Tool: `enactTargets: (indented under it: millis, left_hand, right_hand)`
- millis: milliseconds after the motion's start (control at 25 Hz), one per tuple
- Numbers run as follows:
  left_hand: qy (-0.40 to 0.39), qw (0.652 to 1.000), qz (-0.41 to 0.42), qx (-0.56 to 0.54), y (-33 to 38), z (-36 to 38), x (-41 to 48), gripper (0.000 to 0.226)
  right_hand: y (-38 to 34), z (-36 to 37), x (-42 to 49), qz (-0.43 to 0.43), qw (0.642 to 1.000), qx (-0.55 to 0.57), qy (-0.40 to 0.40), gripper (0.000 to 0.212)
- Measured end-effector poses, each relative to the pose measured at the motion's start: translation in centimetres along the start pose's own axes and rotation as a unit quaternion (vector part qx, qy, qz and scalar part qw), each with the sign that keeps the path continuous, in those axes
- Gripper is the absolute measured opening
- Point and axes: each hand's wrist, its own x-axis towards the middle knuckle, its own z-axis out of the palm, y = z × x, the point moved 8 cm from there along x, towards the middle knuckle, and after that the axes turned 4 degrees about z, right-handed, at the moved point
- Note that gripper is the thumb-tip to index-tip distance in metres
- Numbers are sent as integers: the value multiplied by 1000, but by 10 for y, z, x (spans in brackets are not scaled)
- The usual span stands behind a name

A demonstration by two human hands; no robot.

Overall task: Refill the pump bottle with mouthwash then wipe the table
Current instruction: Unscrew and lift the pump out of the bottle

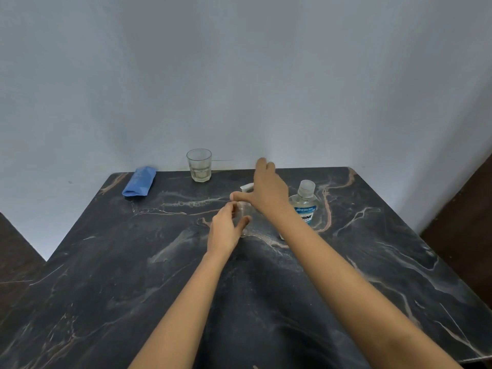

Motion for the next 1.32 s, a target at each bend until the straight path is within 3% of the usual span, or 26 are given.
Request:
enactTargets:
  millis: [80, 160, 320, 440, 560, 680, 840, 1120, 1320]
  left_hand:
    - [6, 1000, 1, -11, 0, 0, -1, 41]
    - [3, 1000, -1, -19, 0, 0, -2, 44]
    - [-2, 999, -13, -34, -2, 1, 0, 39]
    - [0, 999, -15, -39, -4, 2, 0, 33]
    - [8, 998, -20, -57, -8, 2, -1, 25]
    - [5, 999, -9, -49, -7, 3, -1, 37]
    - [10, 999, -11, -39, -9, 3, -1, 45]
    - [13, 996, -44, -80, -9, 1, 0, 42]
    - [-2, 988, -77, -135, -11, -3, -5, 73]
  right_hand:
    - [14, 17, -9, 82, 991, 106, -12, 75]
    - [21, 34, -18, 112, 981, 157, -24, 59]
    - [22, 50, -19, 67, 953, 296, -28, 22]
    - [18, 56, -18, 38, 939, 337, -62, 31]
    - [18, 55, -19, 35, 945, 323, -31, 38]
    - [20, 49, -17, 32, 932, 361, -16, 27]
    - [21, 26, -9, 17, 905, 425, 1, 28]
    - [25, -47, -3, 2, 861, 494, 123, 25]
    - [40, -70, -30, 51, 794, 581, 173, 20]
